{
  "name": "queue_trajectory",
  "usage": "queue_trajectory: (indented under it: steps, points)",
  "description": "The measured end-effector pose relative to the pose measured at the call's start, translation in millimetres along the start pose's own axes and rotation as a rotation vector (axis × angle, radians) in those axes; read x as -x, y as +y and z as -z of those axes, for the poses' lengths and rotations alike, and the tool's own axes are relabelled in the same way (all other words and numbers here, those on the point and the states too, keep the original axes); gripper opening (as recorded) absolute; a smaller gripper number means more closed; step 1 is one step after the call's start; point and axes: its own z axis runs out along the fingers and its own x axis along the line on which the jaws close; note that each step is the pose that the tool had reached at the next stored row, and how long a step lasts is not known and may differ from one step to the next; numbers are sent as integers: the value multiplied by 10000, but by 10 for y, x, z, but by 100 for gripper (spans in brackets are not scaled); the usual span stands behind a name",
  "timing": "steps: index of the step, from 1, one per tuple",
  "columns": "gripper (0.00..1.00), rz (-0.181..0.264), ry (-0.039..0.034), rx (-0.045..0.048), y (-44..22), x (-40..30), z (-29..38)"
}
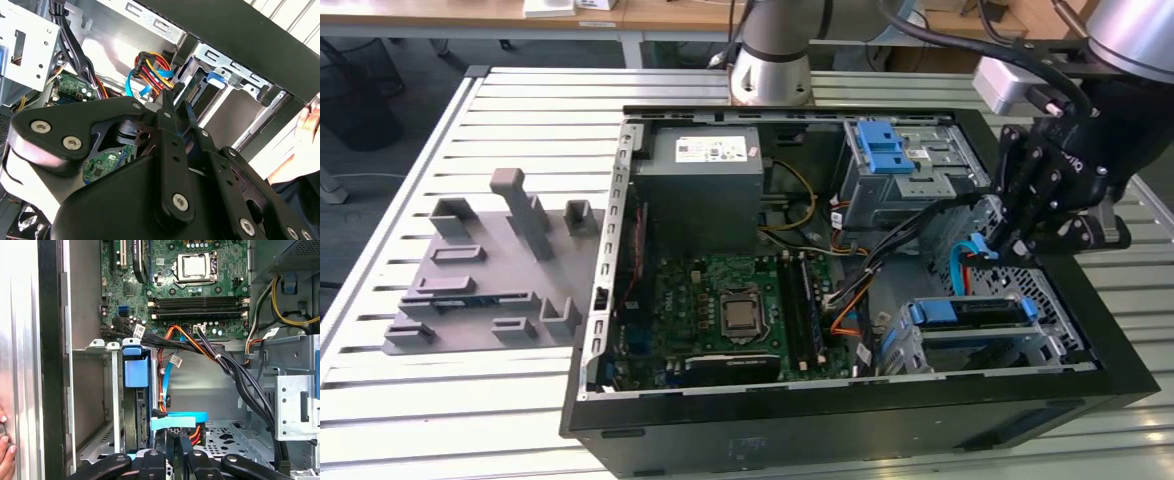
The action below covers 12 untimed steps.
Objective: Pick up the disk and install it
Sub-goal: 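Insert the first disk wire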
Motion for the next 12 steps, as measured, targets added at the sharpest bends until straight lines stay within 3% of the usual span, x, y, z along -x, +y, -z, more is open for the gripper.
queue_trajectory:
  steps: [12]
  points:
    - [25,-19,8,1,1,21,-42]
